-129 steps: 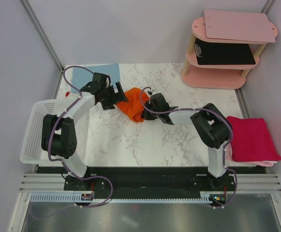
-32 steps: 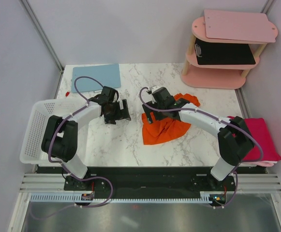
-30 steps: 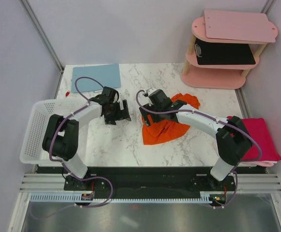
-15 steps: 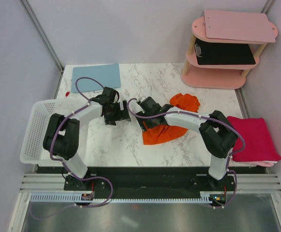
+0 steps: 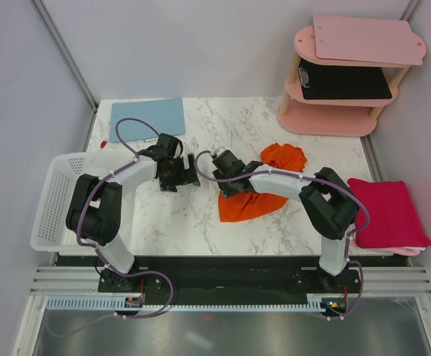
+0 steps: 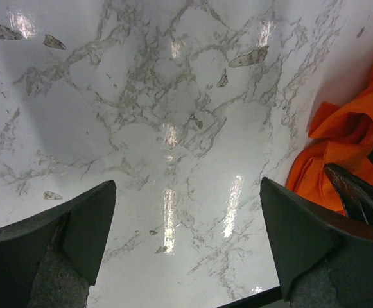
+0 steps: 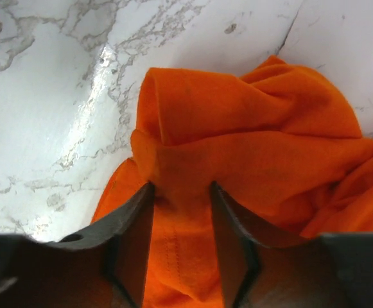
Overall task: Fold and stack the t-shirts
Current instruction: Flatten out the tshirt
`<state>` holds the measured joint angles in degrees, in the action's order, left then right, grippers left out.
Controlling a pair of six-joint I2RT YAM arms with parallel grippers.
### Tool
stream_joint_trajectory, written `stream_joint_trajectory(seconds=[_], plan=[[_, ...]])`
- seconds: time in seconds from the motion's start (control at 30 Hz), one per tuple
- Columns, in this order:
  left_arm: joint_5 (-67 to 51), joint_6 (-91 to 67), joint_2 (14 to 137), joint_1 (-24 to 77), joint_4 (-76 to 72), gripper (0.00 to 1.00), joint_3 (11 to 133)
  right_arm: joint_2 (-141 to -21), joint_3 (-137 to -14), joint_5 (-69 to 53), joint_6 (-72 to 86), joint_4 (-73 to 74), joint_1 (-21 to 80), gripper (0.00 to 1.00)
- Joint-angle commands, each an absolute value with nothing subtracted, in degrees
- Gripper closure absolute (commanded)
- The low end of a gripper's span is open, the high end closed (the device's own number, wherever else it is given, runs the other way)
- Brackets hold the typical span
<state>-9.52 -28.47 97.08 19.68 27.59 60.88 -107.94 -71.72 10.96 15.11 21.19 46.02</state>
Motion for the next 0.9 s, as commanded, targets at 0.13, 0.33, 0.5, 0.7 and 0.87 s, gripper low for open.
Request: stream_joint_trajectory(seconds=[0.13,0.33,0.5,0.7,0.87], plan=[[-8.17,-28.21,96.68,19.60,26.63,0.00,60.38,-108.02,-72.51,14.41,16.00,19.69,46.41,0.90],[-8.26,-28.30,97.03,19.69,26.19,0.00,60.29,-99.42,-71.54,16.08,16.44,21.53,46.67,0.98],[-10.37,-29.53,96.86,21.00,23.47,0.00,61.87,-89.22,-71.63,18.45,16.08,23.47,46.67,1.00],[-17.39,-34.45,97.12,24.86,15.48,0.03,64.86,-85.52,-71.72,19.51,15.91,24.79,46.67,1.00],[-19.34,-37.00,98.17,27.86,12.13,0.03,67.67,-86.48,-70.32,18.11,15.82,25.58,46.67,0.99]])
